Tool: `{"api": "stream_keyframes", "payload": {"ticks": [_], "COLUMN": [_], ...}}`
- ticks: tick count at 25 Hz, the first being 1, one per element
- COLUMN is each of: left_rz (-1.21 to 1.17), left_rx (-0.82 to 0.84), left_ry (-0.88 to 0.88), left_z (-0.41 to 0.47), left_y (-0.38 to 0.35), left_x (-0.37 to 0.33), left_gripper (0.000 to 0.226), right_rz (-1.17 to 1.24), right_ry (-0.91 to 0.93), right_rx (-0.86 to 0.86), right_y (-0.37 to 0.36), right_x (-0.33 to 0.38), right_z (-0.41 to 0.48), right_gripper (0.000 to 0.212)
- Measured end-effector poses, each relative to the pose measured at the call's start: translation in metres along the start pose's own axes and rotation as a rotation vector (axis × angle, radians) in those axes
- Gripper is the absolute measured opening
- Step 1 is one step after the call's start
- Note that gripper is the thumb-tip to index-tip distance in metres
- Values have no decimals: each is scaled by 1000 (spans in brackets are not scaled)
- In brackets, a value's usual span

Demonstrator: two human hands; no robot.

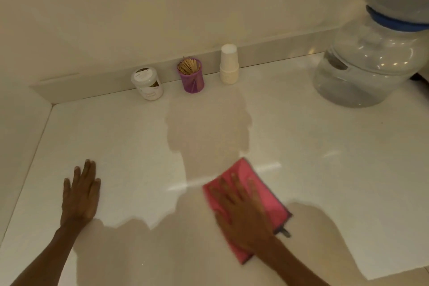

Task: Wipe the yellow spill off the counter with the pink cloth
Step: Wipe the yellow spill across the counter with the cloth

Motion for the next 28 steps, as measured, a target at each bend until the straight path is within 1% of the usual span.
{"api": "stream_keyframes", "payload": {"ticks": [2,4,6,8,11,12,14,20,25,28], "left_rz": [-3,-15,-34,-37,-32,-28,-17,8,43,66], "left_rx": [-3,-12,-17,-16,-9,-10,-16,-37,-48,-58], "left_ry": [-3,-5,-14,-10,2,3,-2,-9,-1,-2], "left_z": [1,1,0,0,1,1,1,2,3,3], "left_y": [0,3,3,3,1,1,1,5,4,3], "left_x": [-1,-4,-6,-4,-1,-1,0,1,4,6], "left_gripper": [54,54,59,62,63,62,60,58,56,55], "right_rz": [-63,-106,-111,-90,-44,-20,13,56,71,34], "right_ry": [-165,-309,-410,-469,-540,-562,-567,-386,-333,-208], "right_rx": [-48,-2,39,33,9,-1,-20,-14,22,51], "right_y": [18,28,35,41,42,39,30,-9,-37,-49], "right_x": [-90,-167,-223,-252,-260,-252,-216,-38,43,94], "right_z": [16,56,108,162,226,240,261,293,316,325], "right_gripper": [56,62,66,64,65,66,66,64,65,65]}}
Point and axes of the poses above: each hand's wrist, its own z-axis towards the middle knuckle, its own y-axis out of the back of the hand, x = y × z, the point moved 10 cm from there along z, towards the middle knuckle, and after that the axes turned 2 degrees about x, right-handed, at the moved point
